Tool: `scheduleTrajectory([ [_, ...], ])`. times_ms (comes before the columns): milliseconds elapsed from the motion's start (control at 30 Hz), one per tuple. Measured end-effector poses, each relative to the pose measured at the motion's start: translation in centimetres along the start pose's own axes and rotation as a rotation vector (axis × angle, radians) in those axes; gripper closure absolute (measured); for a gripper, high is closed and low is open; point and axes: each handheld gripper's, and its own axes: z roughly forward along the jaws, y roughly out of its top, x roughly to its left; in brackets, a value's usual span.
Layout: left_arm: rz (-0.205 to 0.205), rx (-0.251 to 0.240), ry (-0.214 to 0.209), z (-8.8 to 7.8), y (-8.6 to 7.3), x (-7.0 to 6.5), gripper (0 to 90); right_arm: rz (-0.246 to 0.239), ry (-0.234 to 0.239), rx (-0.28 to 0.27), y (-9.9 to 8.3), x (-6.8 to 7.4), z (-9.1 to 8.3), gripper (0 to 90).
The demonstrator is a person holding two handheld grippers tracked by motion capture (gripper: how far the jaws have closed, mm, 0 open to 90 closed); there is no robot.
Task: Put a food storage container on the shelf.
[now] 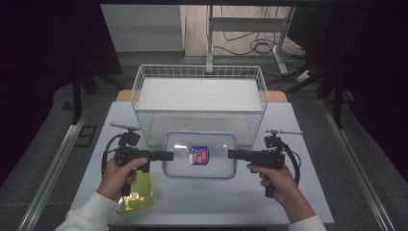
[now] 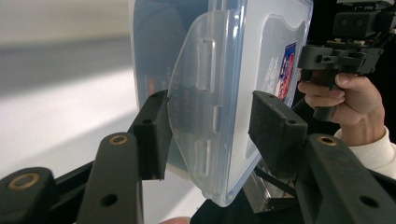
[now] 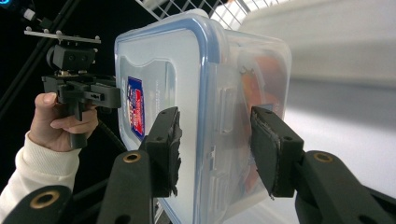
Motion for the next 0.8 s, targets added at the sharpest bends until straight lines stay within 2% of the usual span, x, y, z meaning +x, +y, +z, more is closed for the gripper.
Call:
scheduleTrajectory([
  [300,0.037,-0.04,0.019,-2.2,3.3,-2.2,49.4,-0.042,0.006,-0.026,3.7,2.3,-0.7,53.7],
  [800,0.066,-0.068,0.035,-3.8,6.7,-3.5,49.4,-0.065,0.021,-0.033,7.6,3.6,-0.7,53.7],
])
